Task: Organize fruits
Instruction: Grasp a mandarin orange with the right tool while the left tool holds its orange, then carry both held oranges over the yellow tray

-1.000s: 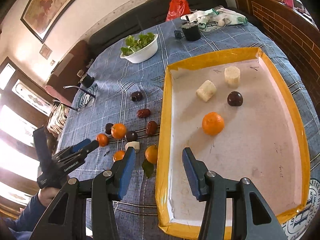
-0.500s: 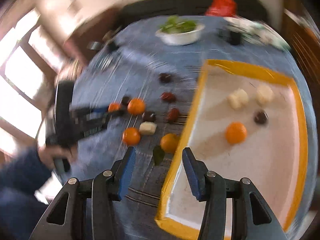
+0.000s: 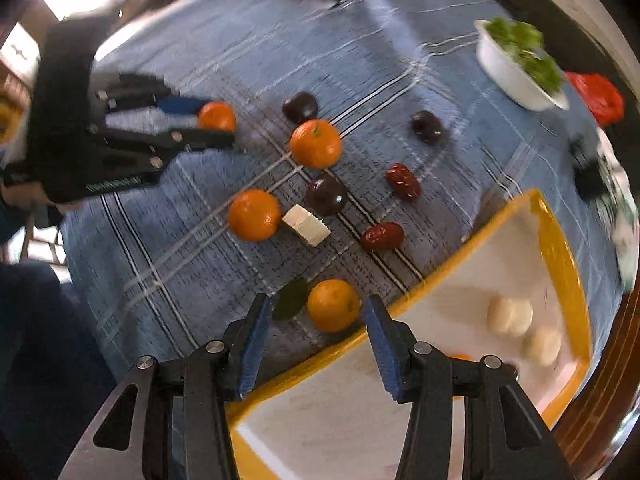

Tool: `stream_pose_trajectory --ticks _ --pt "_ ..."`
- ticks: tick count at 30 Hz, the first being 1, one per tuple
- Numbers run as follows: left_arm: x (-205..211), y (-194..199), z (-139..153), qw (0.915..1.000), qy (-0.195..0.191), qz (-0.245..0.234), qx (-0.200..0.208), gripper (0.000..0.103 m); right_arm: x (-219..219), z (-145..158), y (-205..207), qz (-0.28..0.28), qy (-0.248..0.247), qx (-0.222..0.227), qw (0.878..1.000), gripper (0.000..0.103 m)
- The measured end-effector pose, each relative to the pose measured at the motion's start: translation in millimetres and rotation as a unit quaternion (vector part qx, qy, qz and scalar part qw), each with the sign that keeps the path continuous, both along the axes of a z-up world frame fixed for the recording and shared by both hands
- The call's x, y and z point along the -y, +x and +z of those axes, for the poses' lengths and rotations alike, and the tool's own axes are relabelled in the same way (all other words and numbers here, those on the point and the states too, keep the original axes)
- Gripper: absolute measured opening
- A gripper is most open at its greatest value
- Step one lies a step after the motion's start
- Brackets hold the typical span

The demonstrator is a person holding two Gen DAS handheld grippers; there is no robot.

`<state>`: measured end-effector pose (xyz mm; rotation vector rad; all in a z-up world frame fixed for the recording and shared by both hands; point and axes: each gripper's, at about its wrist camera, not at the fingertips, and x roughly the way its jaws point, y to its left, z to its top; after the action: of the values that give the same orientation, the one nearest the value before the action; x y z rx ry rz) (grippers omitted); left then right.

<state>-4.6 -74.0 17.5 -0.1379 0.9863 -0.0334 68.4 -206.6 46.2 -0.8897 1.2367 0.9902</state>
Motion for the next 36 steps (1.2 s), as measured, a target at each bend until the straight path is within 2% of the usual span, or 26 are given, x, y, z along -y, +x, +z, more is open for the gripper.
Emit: stream_pose_trajectory --ticks 9,11,12,18,23,25,28,31,34,36 --pt "6.4 -2.9 -1.1 0.9999 0.006 0.011 0.001 0.032 -21.2 -31.2 7.3 0.086 -0.075 -0.021 0.993 0.05" --pt "6.9 -1.4 -2.1 0.9999 0.007 0.012 -0.001 0.032 -22.7 -35.4 9.0 0.088 -0.083 -0.024 0.992 0.038" --pt "6.7 -1.1 -2.4 0.9999 0.006 0.013 -0.001 0.032 -22.9 -37.3 9.4 0.088 -0.087 -0.026 0.992 0.037" --pt "4.6 -0.6 -2.4 0.9999 0.001 0.017 0.0 0.032 -13.2 -25.8 7.2 0.049 -0.039 -0.024 0.998 0.036" --pt "0.0 -1.5 -0.9 0.9997 -0.012 0.021 -0.003 0.032 0.3 -1.9 1.9 -0.041 0.055 -0.028 0.997 0.036" --pt "0.3 -1.2 1.0 0.9997 -0.016 0.018 -0.003 0.032 6.1 2.6 -1.1 -0.09 0.083 -0.022 0.992 0.036" --pt "3.6 -1.4 5.7 0.9998 -0.019 0.008 0.0 0.032 19.6 3.0 -6.7 -0.166 0.122 -0.028 0.978 0.036" --pt "9.3 -1.7 11.0 0.9998 -0.019 -0.006 0.004 0.032 33.4 4.7 -20.9 -0.243 0.173 -0.044 0.953 0.036" --pt "15.3 -1.0 16.9 0.9994 -0.023 -0.023 0.008 0.032 41.2 10.0 -37.2 -0.286 0.204 -0.041 0.935 0.036" --pt "19.0 -0.6 19.9 0.9991 -0.026 -0.033 0.01 0.032 48.4 16.1 -45.6 -0.317 0.232 -0.051 0.918 0.036"
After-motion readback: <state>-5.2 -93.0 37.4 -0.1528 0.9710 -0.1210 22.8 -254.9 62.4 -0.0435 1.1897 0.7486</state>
